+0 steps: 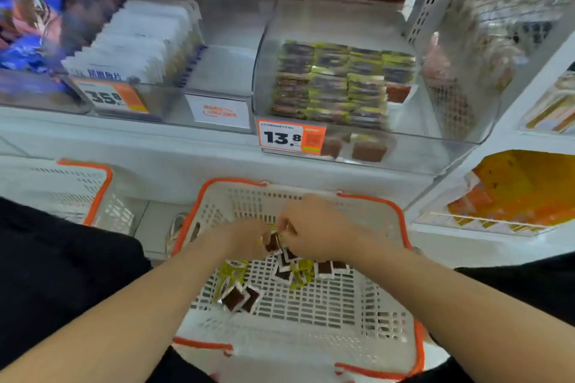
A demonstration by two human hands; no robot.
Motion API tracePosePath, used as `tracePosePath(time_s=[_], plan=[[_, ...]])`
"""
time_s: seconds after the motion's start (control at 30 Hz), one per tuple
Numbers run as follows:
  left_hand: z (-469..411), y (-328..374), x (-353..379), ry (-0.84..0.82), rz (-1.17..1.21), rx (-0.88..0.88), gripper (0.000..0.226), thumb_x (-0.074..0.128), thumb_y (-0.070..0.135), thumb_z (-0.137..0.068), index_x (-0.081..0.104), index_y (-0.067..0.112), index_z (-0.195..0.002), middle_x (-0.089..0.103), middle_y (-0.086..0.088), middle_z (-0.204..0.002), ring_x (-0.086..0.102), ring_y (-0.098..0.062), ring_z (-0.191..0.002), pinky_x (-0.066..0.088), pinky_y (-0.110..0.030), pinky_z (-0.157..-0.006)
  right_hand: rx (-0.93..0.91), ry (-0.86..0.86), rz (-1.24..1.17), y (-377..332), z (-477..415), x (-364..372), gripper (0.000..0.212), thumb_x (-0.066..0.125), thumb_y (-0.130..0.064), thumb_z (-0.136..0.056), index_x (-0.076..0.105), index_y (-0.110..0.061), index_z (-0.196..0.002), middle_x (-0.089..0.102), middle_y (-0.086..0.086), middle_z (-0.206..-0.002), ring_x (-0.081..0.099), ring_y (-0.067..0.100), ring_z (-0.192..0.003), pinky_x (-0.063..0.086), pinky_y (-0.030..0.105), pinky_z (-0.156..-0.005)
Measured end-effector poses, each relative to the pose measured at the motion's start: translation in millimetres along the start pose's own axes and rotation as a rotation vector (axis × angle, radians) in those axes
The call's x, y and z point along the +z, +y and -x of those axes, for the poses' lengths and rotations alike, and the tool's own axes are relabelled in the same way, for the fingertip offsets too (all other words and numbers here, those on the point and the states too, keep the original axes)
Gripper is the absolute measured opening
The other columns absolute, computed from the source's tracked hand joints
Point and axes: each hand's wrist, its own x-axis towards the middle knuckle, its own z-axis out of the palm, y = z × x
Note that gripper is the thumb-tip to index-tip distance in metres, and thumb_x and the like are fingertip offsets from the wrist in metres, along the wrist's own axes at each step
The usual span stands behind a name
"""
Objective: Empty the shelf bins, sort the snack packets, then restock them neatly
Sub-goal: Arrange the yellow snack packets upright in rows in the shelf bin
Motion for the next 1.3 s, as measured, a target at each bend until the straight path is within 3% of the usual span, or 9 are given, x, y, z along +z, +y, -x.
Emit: tracePosePath(time_s=[0.07, 0.2, 0.33, 0.5, 0.7, 0.93, 1.07, 1.17, 1.3], plan=[[-13, -23, 39, -0.099, 0.068, -0.137, 0.050, 0.063, 0.040, -0.099, 0.049, 0.030, -0.146, 0.051, 0.000, -0.151, 0.059, -0.021, -0.121, 0.052, -0.036, -0.098, 0.088, -0.208, 0.019, 23, -29, 51, 0.022, 0.048, -0.010, -0.093, 0.065, 0.000, -0.083, 0.053, 0.016, -0.069, 0.047, 0.030, -0.060, 0.039, 0.038, -0.053], [-32, -45, 106, -0.204, 0.038, -0.222, 0.085, 0.072, 0.028, -0.097, 0.020, 0.020, -0.164, 0.019, -0.010, -0.169, 0.036, -0.034, -0.149, 0.041, -0.044, -0.115, 0.199, -0.419, -0.003, 68, -65, 132, 0.028, 0.045, -0.011, -0.102, 0.067, -0.002, -0.117, 0.063, 0.028, -0.109, 0.060, 0.039, -0.082, 0.054, 0.049, -0.068], [-50, -59, 150, -0.121, -0.014, -0.269, 0.103, 0.076, 0.016, -0.094, 0.004, 0.019, -0.167, 0.005, -0.011, -0.174, 0.009, -0.039, -0.159, 0.031, -0.053, -0.124, 0.263, -0.424, -0.021, 81, -75, 190, 0.012, 0.047, -0.022, -0.107, 0.049, -0.013, -0.099, 0.053, 0.008, -0.085, 0.051, 0.022, -0.067, 0.046, 0.038, -0.061], [-69, -66, 161, -0.050, -0.139, -0.335, 0.083, 0.063, 0.005, -0.098, 0.012, 0.014, -0.164, 0.013, -0.017, -0.168, 0.019, -0.042, -0.153, 0.042, -0.051, -0.115, 0.465, -0.351, -0.142, 49, -86, 260, 0.024, 0.063, -0.035, -0.098, 0.050, -0.015, -0.101, 0.053, 0.004, -0.086, 0.055, 0.023, -0.072, 0.047, 0.036, -0.062], [-77, -69, 185, -0.015, -0.164, -0.279, 0.065, 0.068, 0.002, -0.084, 0.036, 0.008, -0.141, 0.037, -0.017, -0.144, 0.039, -0.040, -0.133, 0.040, -0.043, -0.106, 0.561, -0.271, -0.049, 16, -98, 299, 0.073, 0.081, -0.057, -0.082, 0.046, -0.012, -0.126, 0.057, 0.009, -0.119, 0.068, 0.028, -0.098, 0.047, 0.036, -0.063], [-74, -74, 190, -0.129, 0.121, -0.269, 0.023, 0.062, 0.015, -0.101, 0.053, 0.015, -0.121, 0.062, -0.005, -0.119, 0.066, -0.021, -0.091, 0.056, -0.023, -0.074, 0.385, -0.230, -0.005, 42, -81, 312, 0.076, 0.085, -0.039, -0.084, 0.040, -0.014, -0.139, 0.039, 0.011, -0.141, 0.045, 0.037, -0.132, 0.055, 0.043, -0.092], [-68, -75, 188, -0.080, 0.194, -0.319, 0.035, 0.067, 0.023, -0.098, 0.058, 0.019, -0.131, 0.064, -0.009, -0.125, 0.066, -0.034, -0.110, 0.057, -0.043, -0.084, 0.231, -0.216, 0.083, 63, -68, 310, 0.073, 0.078, -0.047, -0.088, 0.042, -0.010, -0.140, 0.035, 0.011, -0.144, 0.033, 0.034, -0.139, 0.046, 0.042, -0.105], [-68, -80, 188, 0.005, 0.400, -0.356, 0.006, 0.061, 0.021, -0.096, 0.062, 0.018, -0.100, 0.069, -0.009, -0.100, 0.066, -0.034, -0.090, 0.059, -0.050, -0.080, 0.158, -0.226, 0.126, 71, -64, 308, 0.063, 0.077, -0.042, -0.090, 0.044, -0.010, -0.135, 0.045, 0.008, -0.138, 0.039, 0.031, -0.135, 0.039, 0.040, -0.107], [-66, -75, 180, 0.134, 0.571, -0.400, 0.010, 0.056, 0.011, -0.098, 0.058, 0.015, -0.107, 0.068, -0.006, -0.105, 0.065, -0.030, -0.096, 0.056, -0.041, -0.086, 0.196, -0.263, 0.084, 75, -55, 306, 0.064, 0.079, -0.035, -0.090, 0.043, -0.013, -0.139, 0.052, 0.008, -0.134, 0.045, 0.030, -0.129, 0.037, 0.040, -0.110]])
